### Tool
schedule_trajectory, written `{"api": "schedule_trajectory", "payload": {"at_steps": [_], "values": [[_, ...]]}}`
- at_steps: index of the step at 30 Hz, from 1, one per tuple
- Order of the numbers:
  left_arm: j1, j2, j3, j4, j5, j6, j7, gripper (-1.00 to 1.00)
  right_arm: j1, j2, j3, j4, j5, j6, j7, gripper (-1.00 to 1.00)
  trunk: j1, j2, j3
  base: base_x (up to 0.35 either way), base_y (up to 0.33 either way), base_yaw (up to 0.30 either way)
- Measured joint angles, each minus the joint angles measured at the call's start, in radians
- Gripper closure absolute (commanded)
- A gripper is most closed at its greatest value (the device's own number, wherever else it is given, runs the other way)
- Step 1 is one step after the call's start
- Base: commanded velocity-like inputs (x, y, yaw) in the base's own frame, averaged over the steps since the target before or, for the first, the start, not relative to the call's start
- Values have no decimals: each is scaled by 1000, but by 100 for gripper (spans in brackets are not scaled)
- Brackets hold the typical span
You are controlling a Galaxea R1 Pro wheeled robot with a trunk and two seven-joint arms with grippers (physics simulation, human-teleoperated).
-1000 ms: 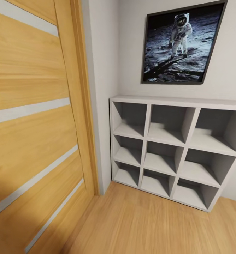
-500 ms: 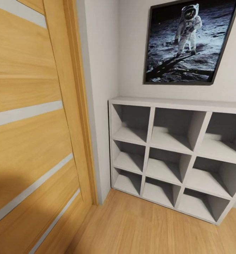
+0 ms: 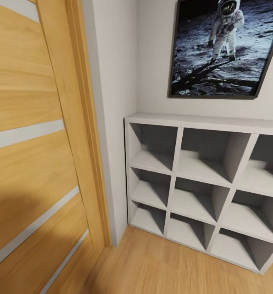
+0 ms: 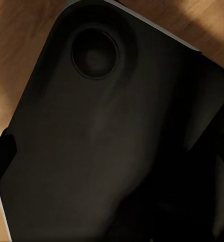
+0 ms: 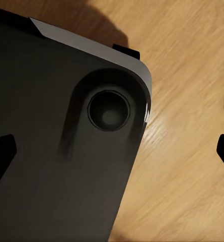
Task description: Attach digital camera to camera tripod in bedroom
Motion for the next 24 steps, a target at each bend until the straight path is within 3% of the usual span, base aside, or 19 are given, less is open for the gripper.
{"api": "schedule_trajectory", "payload": {"at_steps": [8, 24], "values": [[0, 0, 0, 0, -1, 0, 0, -100, 0, -1, -11, 0, -3, 4, 0, -100, 0, 0, 0, 6, 0, -76], [0, 0, 7, -1, 8, 0, 0, -100, 0, -1, -28, 0, -4, 8, -1, -100, 0, 0, 0, 0, 0, -273]]}}
